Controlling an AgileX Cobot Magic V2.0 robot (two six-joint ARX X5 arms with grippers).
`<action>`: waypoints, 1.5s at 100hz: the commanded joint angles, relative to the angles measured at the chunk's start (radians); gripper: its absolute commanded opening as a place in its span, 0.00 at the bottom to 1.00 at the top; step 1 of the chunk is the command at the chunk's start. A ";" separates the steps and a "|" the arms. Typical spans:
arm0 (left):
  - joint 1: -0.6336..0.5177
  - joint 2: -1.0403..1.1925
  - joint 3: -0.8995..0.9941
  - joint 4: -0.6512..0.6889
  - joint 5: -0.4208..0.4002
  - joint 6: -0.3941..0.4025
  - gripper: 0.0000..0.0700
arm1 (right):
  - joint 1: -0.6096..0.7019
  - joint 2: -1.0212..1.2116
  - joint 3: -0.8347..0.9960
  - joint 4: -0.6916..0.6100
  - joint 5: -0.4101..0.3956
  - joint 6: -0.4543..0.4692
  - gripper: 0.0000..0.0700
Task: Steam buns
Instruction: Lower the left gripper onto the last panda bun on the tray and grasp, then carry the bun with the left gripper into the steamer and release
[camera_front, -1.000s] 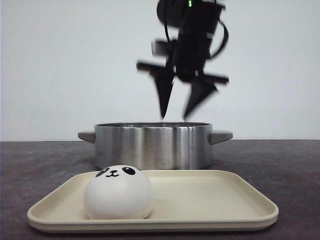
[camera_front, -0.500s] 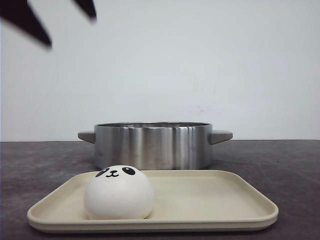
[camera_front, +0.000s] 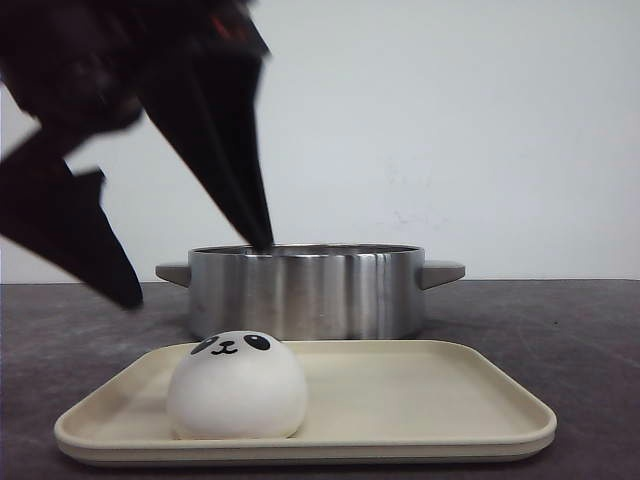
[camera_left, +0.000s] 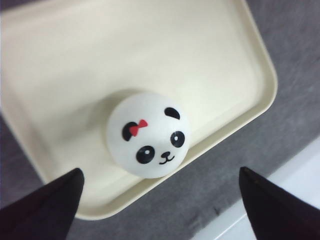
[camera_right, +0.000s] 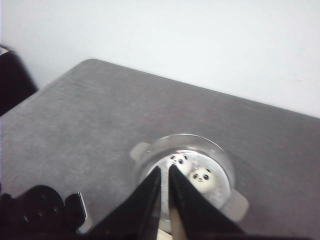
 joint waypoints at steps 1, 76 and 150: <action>-0.025 0.048 0.013 0.030 0.005 -0.020 0.86 | 0.012 0.002 0.018 -0.008 0.003 0.028 0.02; -0.046 0.230 0.013 0.093 -0.079 0.003 0.00 | 0.012 -0.002 0.018 -0.084 0.003 0.034 0.02; 0.033 -0.052 0.364 0.101 -0.251 0.198 0.00 | 0.012 0.000 0.018 -0.070 0.029 0.030 0.02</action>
